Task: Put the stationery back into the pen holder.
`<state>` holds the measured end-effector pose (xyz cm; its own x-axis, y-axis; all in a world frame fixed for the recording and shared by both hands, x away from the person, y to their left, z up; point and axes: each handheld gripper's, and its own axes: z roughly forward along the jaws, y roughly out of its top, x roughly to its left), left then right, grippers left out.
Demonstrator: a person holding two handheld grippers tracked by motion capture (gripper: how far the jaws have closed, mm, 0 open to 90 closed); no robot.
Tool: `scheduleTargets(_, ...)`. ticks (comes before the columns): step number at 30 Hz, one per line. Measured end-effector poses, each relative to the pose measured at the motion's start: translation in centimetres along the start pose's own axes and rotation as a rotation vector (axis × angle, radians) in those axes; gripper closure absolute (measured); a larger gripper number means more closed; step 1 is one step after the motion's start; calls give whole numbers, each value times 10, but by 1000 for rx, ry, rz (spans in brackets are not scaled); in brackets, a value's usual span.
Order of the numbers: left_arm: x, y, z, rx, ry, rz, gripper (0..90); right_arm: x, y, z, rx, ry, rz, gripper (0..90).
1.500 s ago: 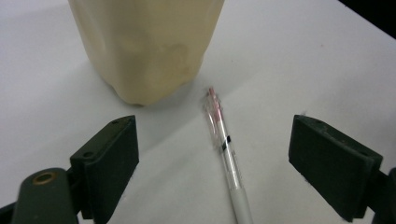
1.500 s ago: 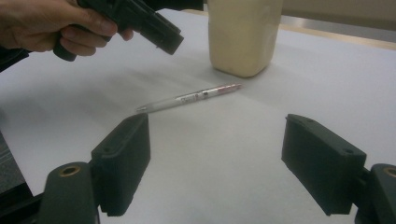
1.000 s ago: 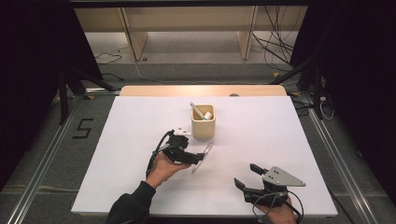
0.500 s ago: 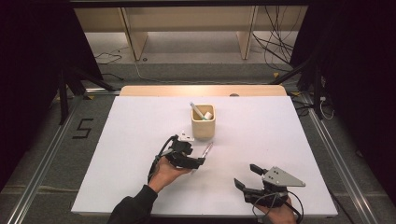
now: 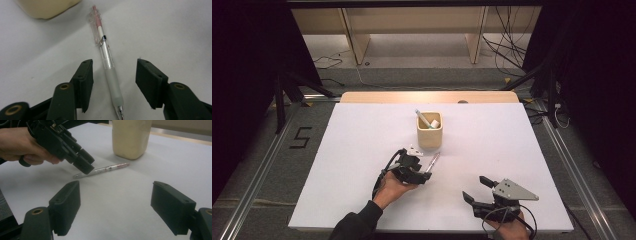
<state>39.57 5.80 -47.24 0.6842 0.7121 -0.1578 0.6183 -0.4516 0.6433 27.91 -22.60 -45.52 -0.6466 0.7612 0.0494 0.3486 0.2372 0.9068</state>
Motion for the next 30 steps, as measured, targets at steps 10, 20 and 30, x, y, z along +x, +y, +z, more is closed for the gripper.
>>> scheduleTargets(10, -2, -2, 5, 28, 25, 18, 572, 0, 0, 0, 3, -1, -4, 243)
scheduleTargets(20, -6, -4, 9, 36, 53, 44, 630, 1, 0, 0, 3, 0, -7, 245)
scheduleTargets(30, -12, -4, 10, 37, 96, 89, 693, 1, 0, 1, 8, -4, -14, 248)
